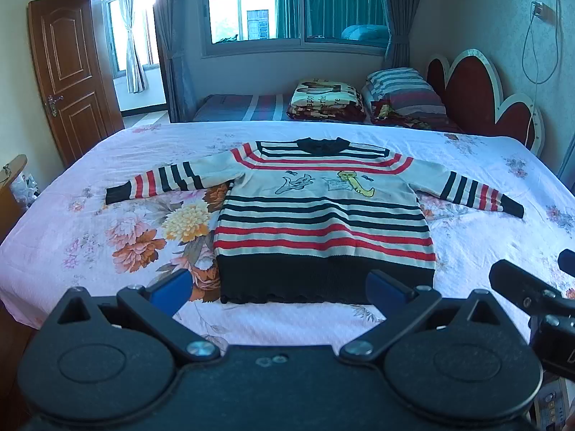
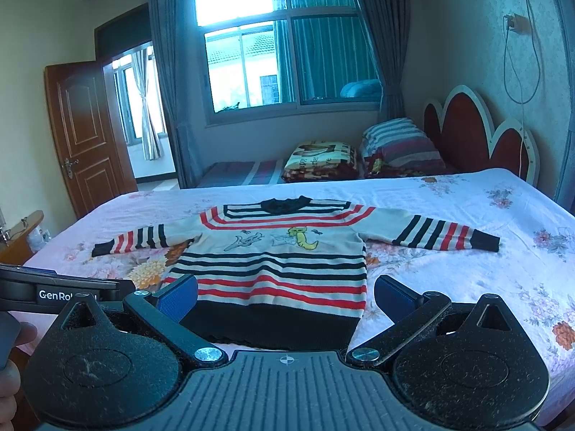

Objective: Fold small clothes

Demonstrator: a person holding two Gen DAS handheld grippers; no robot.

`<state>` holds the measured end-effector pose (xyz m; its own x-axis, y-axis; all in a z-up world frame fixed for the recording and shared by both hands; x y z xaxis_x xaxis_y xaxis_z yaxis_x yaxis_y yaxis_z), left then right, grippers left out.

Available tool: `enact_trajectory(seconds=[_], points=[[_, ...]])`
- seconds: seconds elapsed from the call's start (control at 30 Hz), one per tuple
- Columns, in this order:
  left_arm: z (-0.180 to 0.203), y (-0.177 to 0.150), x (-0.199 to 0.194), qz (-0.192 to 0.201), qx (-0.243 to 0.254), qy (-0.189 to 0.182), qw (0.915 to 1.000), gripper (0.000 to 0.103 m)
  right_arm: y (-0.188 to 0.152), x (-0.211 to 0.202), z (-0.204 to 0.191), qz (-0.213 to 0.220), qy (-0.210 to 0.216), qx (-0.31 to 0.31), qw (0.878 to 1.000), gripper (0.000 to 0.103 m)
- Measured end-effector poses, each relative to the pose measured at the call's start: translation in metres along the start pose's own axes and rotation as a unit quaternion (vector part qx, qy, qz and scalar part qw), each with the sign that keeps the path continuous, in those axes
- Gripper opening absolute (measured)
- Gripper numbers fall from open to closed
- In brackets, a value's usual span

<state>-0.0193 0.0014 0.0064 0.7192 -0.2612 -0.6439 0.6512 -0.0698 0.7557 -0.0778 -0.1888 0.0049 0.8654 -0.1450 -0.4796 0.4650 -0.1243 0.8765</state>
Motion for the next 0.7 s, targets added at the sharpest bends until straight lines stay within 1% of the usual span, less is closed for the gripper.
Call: enact_trajectory(seconds=[0.7], points=[[0.0008,0.0055,0.0093,-0.002,-0.003,0.002,1.0,0.103,-0.0004,0.0058,-0.0008,-0.003,0.0,-0.003,1.0,0.103]])
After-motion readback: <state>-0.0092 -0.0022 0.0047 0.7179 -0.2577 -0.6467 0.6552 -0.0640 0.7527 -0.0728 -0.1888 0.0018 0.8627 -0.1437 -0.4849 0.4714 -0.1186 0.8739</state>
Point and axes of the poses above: each gripper's, at about its wrist camera, not at the fingertips, and x roughly the way its jaws point, z to its right, y to its top, the point moved 1 cm from there along x, roughly the way its jaws point, and after that the axes turned 15 degrees about -y, right-handed, at the moved point
